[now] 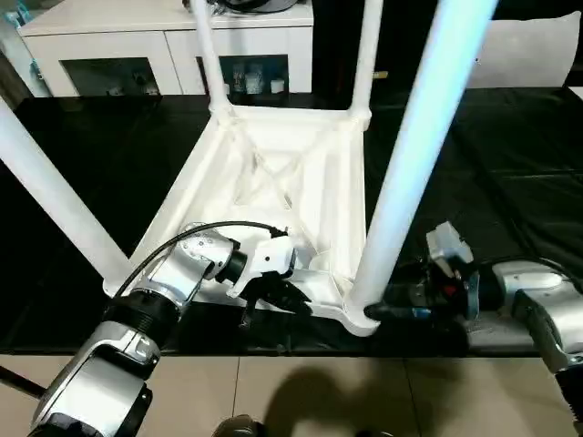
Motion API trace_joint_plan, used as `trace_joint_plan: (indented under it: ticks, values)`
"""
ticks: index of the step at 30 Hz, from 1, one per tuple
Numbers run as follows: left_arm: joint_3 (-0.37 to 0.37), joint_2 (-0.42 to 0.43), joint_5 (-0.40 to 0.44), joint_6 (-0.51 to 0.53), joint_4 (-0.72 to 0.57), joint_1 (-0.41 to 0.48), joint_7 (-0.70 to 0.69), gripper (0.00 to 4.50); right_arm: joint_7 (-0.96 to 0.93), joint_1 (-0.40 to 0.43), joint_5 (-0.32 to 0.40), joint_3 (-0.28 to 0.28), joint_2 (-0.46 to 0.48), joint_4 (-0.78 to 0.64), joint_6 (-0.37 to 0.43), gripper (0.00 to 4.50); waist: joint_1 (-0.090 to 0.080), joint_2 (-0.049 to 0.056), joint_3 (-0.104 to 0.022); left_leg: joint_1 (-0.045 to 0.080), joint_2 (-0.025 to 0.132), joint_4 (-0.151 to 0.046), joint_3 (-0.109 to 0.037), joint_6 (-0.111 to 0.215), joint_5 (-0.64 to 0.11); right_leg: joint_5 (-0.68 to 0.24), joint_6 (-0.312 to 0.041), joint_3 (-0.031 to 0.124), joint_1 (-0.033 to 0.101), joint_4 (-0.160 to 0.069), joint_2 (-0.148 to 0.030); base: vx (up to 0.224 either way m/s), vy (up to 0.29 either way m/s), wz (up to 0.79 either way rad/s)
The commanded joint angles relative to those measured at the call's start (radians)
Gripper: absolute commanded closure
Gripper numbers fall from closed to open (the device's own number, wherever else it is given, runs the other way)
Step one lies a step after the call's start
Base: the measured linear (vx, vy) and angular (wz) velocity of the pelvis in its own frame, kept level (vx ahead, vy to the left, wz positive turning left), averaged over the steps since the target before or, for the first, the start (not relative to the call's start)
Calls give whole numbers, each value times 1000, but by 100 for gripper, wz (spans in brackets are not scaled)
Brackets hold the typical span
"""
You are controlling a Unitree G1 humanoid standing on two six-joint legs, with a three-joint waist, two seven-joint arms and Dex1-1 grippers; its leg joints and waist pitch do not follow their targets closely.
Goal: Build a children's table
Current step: Rotate leg to tighten
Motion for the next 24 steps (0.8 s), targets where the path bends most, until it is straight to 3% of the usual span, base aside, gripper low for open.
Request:
trace_joint_plan:
  ticks: [1, 12, 17, 20, 23, 24]
  values:
    - [-19, -11, -19, -27, -39, -25, -54, 450, 21, -23, -5, 14, -1, 13, -19, 165, -5, -27, -85, 17, 63, -68, -17, 89, -206, -365, -141, 63, 58, -63, -55, 0, 0, 0]
    - [-8, -12, -13, -13, -19, -33, -29, 450, 64, -33, 12, 37, 2, 29, -2, 245, -1, -29, -88, 16, 64, -66, -17, 92, -192, -351, -143, 64, 59, -59, -55, 0, 0, 0]
    - [19, -39, -16, 59, -22, -39, 45, 450, 17, 14, 82, 9, 32, -50, 75, 251, 4, -29, -87, 19, 64, -66, -17, 91, -192, -361, -141, 65, 58, -62, -55, 0, 0, 0]
    - [32, -74, -4, 112, -25, -49, 130, 450, -133, 21, 58, -14, 82, -66, 126, 251, 8, -30, -83, 20, 61, -68, -17, 75, -213, -415, -122, 63, 55, -69, -54, 0, 0, 0]
    - [40, -110, 2, 152, -28, -55, 193, 450, -266, 18, 4, -19, 130, -69, 134, 251, -7, -34, -74, 25, 49, -66, -19, 37, -279, -553, -68, 52, 51, -88, -55, 0, 0, 0]
    - [41, -116, 2, 157, -28, -56, 201, 450, -281, 17, -3, -19, 137, -68, 135, 251, -21, -32, -70, 25, 44, -65, -21, 29, -300, -592, -45, 45, 50, -98, -52, 0, 0, 0]
